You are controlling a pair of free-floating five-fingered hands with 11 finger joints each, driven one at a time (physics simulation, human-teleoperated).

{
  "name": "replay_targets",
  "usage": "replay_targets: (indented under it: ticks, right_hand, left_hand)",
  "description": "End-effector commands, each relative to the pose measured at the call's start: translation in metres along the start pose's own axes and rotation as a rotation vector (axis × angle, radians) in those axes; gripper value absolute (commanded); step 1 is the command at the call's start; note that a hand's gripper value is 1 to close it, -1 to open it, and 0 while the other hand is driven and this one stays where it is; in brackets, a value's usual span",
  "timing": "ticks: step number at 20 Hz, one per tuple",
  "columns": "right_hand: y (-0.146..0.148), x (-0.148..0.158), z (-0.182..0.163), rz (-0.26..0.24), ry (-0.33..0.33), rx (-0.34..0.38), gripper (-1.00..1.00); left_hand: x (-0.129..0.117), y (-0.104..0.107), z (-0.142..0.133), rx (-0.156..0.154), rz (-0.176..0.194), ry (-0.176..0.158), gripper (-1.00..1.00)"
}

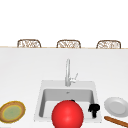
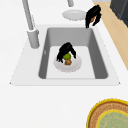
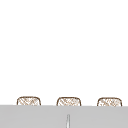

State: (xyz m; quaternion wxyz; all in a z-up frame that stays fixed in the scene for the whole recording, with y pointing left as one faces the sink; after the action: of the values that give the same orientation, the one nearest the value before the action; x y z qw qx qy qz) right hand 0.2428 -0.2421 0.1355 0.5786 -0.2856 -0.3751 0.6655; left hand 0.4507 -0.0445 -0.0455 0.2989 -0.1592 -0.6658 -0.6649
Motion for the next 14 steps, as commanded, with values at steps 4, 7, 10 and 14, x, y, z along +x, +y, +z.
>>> replay_targets:
  ticks: [4,7,10,14]
  right_hand:
    - [0.0,0.0,0.0,0.0,0.0,0.0,0.0]
    - [0.0,0.0,0.0,0.0,0.0,0.0,0.0]
    - [0.0,0.0,0.0,0.0,0.0,0.0,0.0]
    - [0.0,0.0,0.0,0.0,0.0,0.0,0.0]
  left_hand:
    - [-0.004,-0.014,0.009,0.023,0.055,-0.04,-1.0]
    - [-0.019,-0.024,0.009,0.058,0.036,-0.07,-1.0]
    - [-0.041,-0.028,0.006,0.062,0.047,-0.07,-1.0]
    - [-0.069,-0.034,0.005,0.067,0.05,-0.087,-1.0]
